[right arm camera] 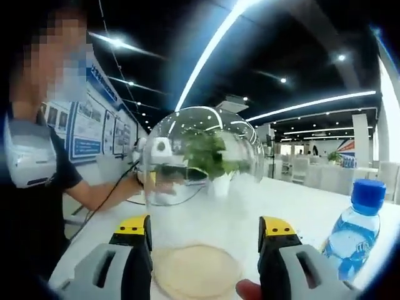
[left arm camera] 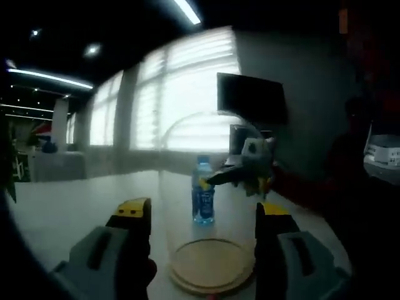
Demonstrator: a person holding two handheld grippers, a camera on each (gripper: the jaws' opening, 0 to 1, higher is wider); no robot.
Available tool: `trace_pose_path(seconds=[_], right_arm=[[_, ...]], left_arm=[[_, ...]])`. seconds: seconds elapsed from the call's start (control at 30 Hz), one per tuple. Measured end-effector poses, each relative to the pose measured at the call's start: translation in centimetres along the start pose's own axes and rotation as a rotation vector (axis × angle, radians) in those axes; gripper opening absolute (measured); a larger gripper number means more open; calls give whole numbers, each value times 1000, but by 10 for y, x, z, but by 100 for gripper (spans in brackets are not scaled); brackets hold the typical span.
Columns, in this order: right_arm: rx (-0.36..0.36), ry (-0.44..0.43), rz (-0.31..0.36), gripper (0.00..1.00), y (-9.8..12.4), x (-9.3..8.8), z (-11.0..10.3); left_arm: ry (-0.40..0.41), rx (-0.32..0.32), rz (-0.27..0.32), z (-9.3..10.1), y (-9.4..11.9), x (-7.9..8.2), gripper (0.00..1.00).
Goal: Open the cover put in the Mizone put the cover back on
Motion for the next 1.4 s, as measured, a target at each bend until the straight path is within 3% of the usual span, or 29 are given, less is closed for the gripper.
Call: trace_pose_path(seconds=[0.63, 0.77, 0.93, 1.23, 1.4], right_arm=[[67, 11, 3, 77, -15, 7, 10], [88, -14, 22, 76, -17, 3, 12], [129, -40, 75, 76, -24, -1, 13], [146, -64, 99, 78, -27, -3, 16], [159, -70, 113, 80, -30, -5, 17]], left_arm=[[-10, -126, -74, -11, -20, 3, 67], [-47, -144, -71, -8, -22, 4, 65], [-14, -171, -78, -6, -28, -2, 64], [-13, -177, -78, -4, -32, -3, 67], [27, -188, -56, -3, -36, -5, 70]])
Point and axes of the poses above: the point that each gripper's makers call its tool centre point, and the gripper's own axes: y roughly backward along the fingers, z roughly to its right, x roughly out of its top, the point moved 10 cm from there along y, roughly backward along the fingers, and after that the axes turned 6 degrees about x, right-handed, at the moved point
